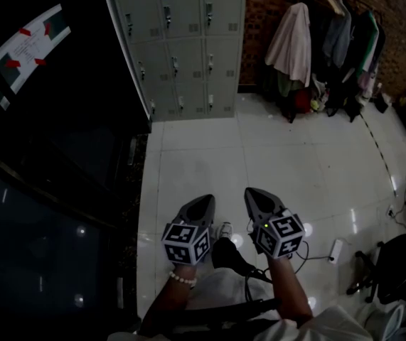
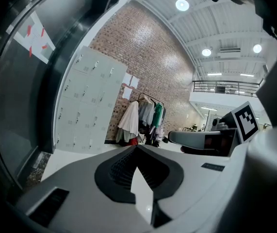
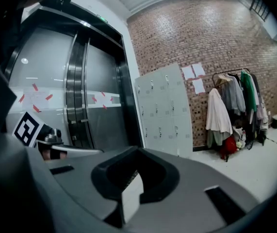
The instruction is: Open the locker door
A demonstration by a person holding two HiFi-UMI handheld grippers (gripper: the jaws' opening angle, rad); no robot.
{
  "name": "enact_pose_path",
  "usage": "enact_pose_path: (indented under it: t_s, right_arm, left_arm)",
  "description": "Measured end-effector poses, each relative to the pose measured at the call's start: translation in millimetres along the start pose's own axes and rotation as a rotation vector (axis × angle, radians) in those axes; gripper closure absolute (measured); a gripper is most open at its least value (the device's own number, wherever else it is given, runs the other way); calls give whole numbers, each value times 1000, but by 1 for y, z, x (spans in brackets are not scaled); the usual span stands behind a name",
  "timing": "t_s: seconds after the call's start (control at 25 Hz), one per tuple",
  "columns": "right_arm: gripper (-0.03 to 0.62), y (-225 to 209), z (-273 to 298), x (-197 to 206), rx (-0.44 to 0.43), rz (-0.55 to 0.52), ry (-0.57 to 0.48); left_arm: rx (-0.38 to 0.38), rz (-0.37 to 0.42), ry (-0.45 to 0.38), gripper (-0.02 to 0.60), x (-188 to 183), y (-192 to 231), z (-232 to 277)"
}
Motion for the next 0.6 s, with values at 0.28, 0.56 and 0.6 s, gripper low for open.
enact_pose_path:
  t_s: [0.28,0.56,0.6]
  right_arm:
    - [582,-61,72,-18,12,12,-6]
    - [583,-132,154,-45,21,9,0]
    - [582,-142,165,-49,21,10,0]
  left_arm:
    - [18,28,10,583,-28,32,90]
    - [16,35,5,583,-67,67,188]
    - [12,36,3,583,-73,72,200]
Point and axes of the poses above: the fingertips, and each gripper's own axes: z forward along the fingers, y to its left, x out of its underside, the point moved 1 cm from there along -z, backward along the fingers, and after that the axes turned 5 degrees about -y, right-handed, at the moved point
